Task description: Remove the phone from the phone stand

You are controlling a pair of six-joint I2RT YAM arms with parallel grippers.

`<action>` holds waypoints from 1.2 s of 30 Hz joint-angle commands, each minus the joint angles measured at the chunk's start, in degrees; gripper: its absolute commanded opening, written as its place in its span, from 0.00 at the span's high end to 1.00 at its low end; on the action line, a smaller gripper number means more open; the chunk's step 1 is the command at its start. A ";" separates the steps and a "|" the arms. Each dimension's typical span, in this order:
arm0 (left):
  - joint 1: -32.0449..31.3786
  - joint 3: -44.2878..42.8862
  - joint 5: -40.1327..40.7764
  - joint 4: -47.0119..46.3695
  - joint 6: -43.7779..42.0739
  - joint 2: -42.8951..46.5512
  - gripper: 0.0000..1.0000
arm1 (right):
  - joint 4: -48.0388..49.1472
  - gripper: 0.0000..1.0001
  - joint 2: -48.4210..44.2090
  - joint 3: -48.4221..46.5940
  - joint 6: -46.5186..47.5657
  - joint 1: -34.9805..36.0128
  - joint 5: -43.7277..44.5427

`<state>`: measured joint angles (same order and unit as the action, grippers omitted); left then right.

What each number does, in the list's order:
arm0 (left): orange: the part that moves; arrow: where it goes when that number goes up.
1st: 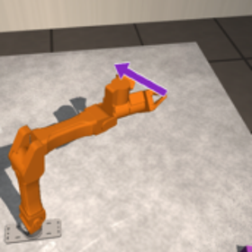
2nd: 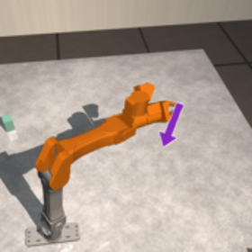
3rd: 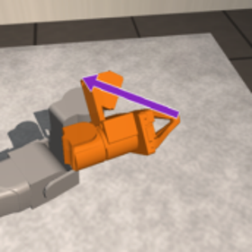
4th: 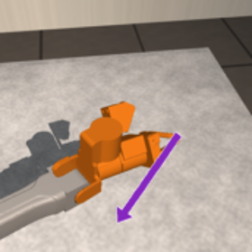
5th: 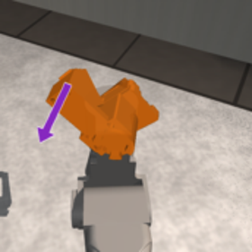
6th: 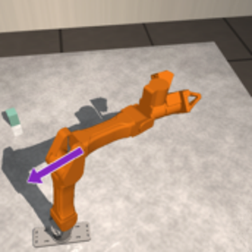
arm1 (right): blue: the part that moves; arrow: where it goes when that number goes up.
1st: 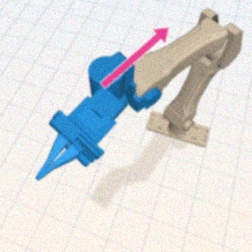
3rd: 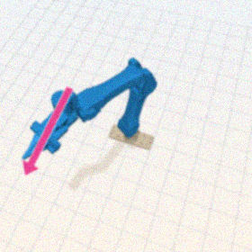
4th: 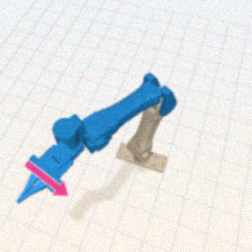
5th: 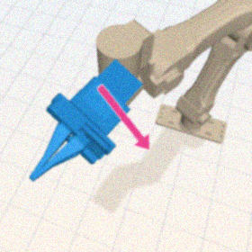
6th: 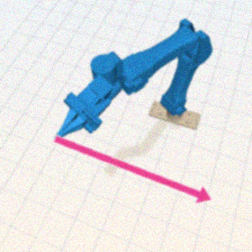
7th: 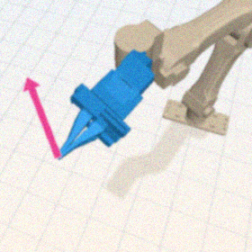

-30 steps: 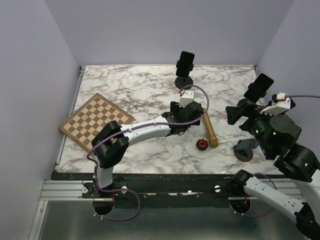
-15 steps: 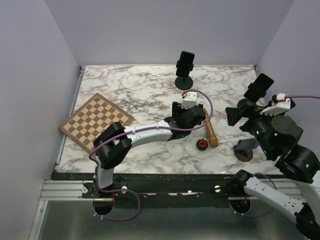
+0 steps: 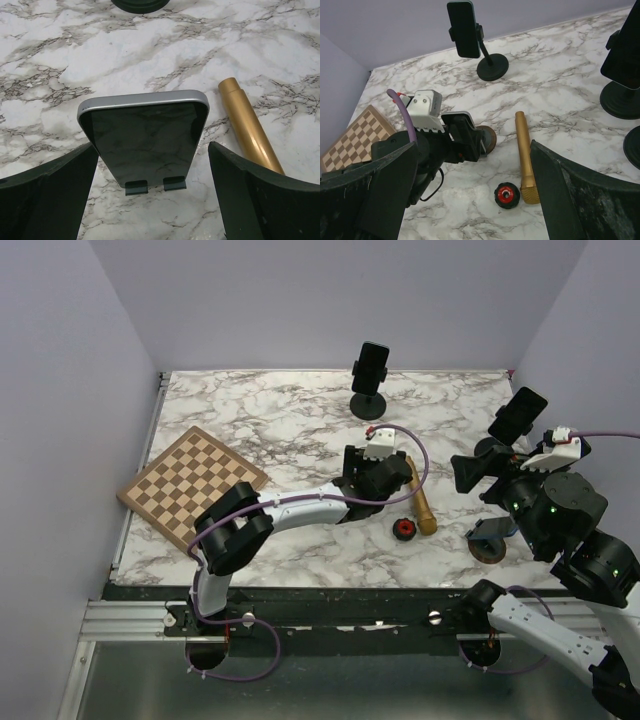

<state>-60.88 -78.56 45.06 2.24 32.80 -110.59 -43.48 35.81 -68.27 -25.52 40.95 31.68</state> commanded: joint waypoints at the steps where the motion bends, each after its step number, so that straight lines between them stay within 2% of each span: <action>1: -0.35 0.37 2.15 -0.58 -0.14 -0.24 0.02 | -1.08 0.00 -0.33 0.73 0.75 0.47 -1.45; 13: 1.55 2.97 -1.99 -2.93 0.51 0.35 0.07 | -1.04 0.00 0.22 1.29 -0.10 0.40 -2.17; 20: 1.32 2.47 -1.06 -3.47 -1.14 0.24 0.21 | -0.74 0.00 0.82 1.57 -0.47 0.43 -2.67; 23: 0.80 1.46 -0.70 -3.18 -2.81 -0.24 0.37 | -0.72 0.00 1.23 1.38 -0.58 0.40 -2.91; 26: -0.48 0.52 1.70 -3.21 -5.27 -0.09 0.46 | -0.81 0.00 1.27 1.71 -0.71 0.40 -2.78; 36: -1.32 -1.60 2.61 3.23 -4.19 3.22 0.63 | -0.66 0.00 1.17 2.26 -1.42 0.44 -3.56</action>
<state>-61.91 -77.69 45.41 2.44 28.34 -110.69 -43.44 36.86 -66.61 -26.26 40.95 29.36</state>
